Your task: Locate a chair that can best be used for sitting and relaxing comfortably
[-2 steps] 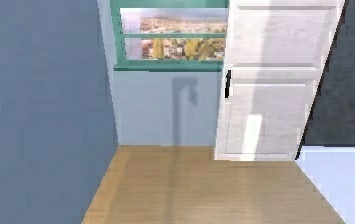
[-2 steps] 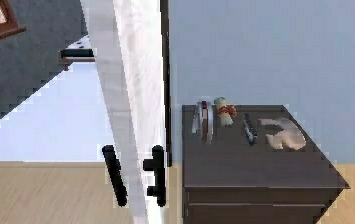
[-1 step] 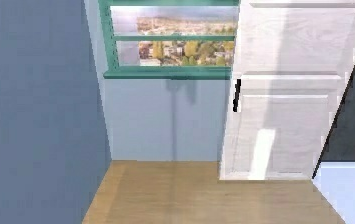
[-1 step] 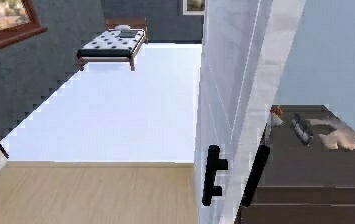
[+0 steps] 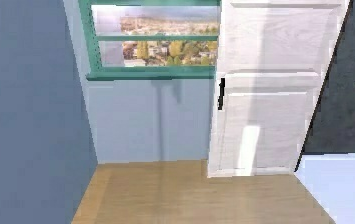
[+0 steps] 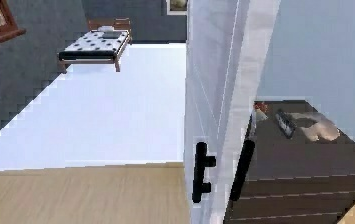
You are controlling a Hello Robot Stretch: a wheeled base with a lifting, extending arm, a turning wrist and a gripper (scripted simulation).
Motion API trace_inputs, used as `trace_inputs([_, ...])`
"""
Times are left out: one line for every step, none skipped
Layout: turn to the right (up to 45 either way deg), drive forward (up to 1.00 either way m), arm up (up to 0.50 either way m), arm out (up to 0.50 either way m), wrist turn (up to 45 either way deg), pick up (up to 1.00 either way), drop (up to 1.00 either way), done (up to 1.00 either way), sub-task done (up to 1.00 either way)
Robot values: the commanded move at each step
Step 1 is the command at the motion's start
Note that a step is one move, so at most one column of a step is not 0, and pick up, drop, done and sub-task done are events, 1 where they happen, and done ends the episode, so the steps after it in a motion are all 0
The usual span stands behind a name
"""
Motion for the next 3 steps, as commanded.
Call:
trace_inputs([0.0, 0.1, 0.0, 0.0, 0.0, 0.0, 0.0, 0.0, 0.0])
trace_inputs([-3.0, 0.0, 0.0, 0.0, 0.0, 0.0, 0.0, 0.0, 0.0])
trace_inputs([0.0, 0.35, 0.0, 0.0, 0.0, 0.0, 0.0, 0.0, 0.0])
